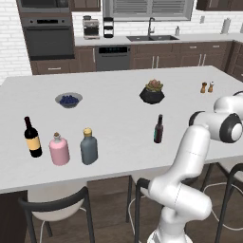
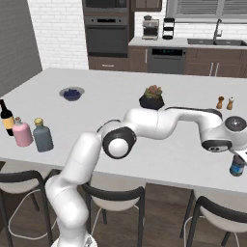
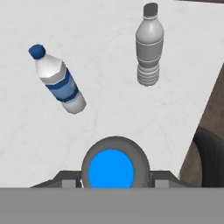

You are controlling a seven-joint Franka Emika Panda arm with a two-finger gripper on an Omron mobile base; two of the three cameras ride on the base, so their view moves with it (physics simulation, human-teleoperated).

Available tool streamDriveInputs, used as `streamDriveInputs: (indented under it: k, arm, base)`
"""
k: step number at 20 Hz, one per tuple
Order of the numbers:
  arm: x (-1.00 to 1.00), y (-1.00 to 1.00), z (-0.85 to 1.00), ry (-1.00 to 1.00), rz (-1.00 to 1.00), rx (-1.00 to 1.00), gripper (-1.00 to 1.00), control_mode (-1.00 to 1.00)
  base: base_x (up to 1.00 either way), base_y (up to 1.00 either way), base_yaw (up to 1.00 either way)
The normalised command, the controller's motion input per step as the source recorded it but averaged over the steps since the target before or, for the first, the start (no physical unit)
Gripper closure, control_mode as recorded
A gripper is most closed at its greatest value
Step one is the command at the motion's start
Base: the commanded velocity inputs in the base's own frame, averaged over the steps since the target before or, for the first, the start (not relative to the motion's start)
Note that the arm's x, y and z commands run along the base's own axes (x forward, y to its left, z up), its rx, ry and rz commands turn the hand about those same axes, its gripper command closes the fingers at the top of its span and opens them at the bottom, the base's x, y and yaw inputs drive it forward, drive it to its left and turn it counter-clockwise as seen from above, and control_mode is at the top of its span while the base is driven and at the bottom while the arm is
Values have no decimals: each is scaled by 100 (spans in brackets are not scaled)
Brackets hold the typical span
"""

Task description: Move the plastic bottles in the middle to the plastics group, and the glass bottles in the middle to the glass group.

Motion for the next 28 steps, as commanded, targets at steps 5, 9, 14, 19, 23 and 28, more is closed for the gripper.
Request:
streamDriveInputs:
  k: [5, 9, 14, 19, 23, 28]
  arm:
    - [12, -1, 0, 0, 2, 0, 100, -100]
    - [0, 0, -3, 0, 2, 0, 100, -100]
    - [0, 0, -19, 0, 2, 0, 100, -100]
    - [0, 0, -17, 0, 1, 0, 100, -100]
    - [0, 0, -20, 0, 1, 0, 100, -100]
    - [0, 0, -20, 0, 1, 0, 100, -100]
  base:
    - [0, 0, 0]
    - [0, 0, 0]
    - [0, 0, 0]
    - [0, 0, 0]
    - [0, 0, 0]
    - [0, 0, 0]
